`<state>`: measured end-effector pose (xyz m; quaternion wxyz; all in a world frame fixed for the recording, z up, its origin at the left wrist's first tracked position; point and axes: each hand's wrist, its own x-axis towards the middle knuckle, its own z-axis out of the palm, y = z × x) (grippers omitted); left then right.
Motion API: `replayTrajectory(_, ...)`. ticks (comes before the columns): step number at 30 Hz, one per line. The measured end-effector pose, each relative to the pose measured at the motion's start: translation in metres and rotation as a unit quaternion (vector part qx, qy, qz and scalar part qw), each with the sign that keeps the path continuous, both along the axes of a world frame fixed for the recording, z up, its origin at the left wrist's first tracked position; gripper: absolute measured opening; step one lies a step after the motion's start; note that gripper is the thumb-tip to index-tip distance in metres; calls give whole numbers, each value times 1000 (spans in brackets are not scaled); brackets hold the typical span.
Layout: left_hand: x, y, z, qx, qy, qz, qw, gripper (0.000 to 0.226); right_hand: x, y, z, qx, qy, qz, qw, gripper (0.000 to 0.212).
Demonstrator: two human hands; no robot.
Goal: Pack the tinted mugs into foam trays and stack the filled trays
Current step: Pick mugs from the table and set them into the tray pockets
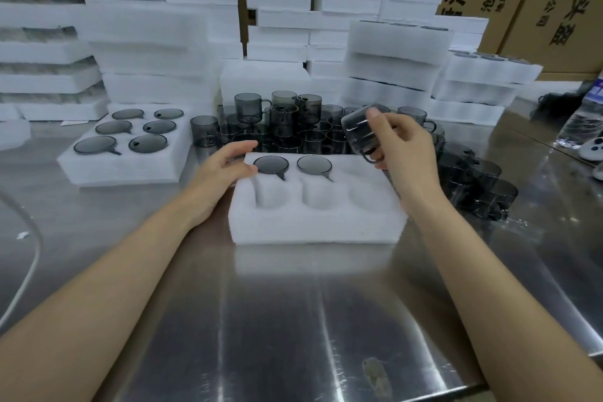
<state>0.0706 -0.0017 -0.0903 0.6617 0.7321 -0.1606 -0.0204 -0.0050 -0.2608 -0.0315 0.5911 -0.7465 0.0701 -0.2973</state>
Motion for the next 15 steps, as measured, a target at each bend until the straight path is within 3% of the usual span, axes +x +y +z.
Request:
replayTrajectory(2,0,0,0,1,-1,-5,1000,42,0,-1,-5,-143,-7,-67,987,52)
replayTrajectory(6,2,2,-1,-4,0,-12,1000,48,2,-2,-14,-372,57,-121,918,72)
replayTrajectory(9,3,2,-2,-4,-2,-11,1000,50,6,-4,-17,-408,87,-117,901,73)
replayTrajectory(15,4,3,-3,-8,1,-14,1000,48,4,-2,-17,-444,61,-137,883,69)
